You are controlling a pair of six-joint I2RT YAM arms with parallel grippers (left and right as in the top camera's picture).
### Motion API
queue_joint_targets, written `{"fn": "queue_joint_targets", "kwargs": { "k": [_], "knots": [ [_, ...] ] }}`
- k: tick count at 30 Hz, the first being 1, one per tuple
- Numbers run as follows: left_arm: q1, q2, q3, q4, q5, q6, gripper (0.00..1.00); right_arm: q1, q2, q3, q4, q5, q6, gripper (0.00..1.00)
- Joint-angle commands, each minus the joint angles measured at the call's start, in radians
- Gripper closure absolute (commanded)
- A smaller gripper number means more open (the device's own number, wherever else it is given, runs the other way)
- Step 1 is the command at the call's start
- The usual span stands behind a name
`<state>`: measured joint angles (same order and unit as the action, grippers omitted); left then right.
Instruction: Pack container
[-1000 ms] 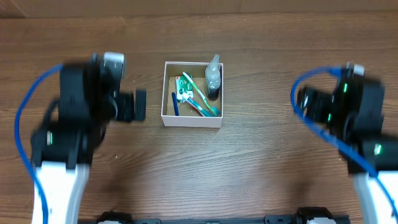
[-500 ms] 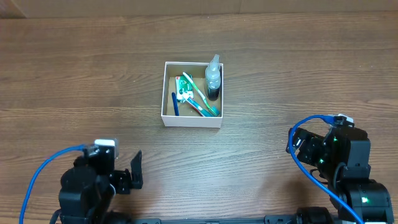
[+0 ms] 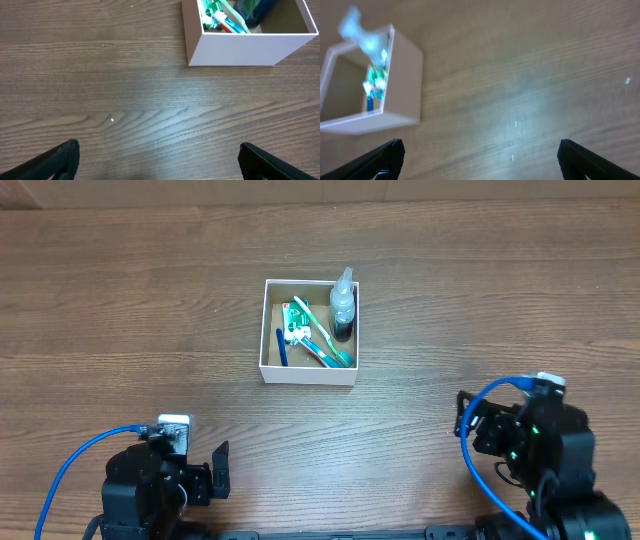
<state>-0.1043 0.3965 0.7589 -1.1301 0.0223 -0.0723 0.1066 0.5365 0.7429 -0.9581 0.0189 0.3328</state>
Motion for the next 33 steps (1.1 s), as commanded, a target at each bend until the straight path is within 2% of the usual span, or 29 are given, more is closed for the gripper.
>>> {"fn": "queue_joint_targets", "kwargs": {
  "k": [1, 7, 15, 17, 33],
  "knots": [
    [-0.001, -0.005, -0.005, 0.001, -0.004, -0.01, 0.0, -0.029, -0.125, -0.12, 0.091, 0.029, -0.026, 0.0],
    [-0.001, -0.005, -0.005, 0.001, -0.004, -0.01, 0.0, -0.03, -0.43, -0.443, 0.466, -0.033, -0.156, 0.0],
    [-0.001, -0.005, -0.005, 0.001, -0.004, -0.01, 0.0, -0.032, -0.534, -0.723, 0.917, -0.036, -0.342, 0.0],
    [-0.001, -0.005, -0.005, 0.001, -0.004, -0.01, 0.0, -0.039, -0.534, -0.734, 0.866, -0.035, -0.33, 0.0],
    [-0.001, -0.005, -0.005, 0.001, -0.004, -0.01, 0.0, -0.039, -0.534, -0.734, 0.875, -0.047, -0.31, 0.0]
  ]
}}
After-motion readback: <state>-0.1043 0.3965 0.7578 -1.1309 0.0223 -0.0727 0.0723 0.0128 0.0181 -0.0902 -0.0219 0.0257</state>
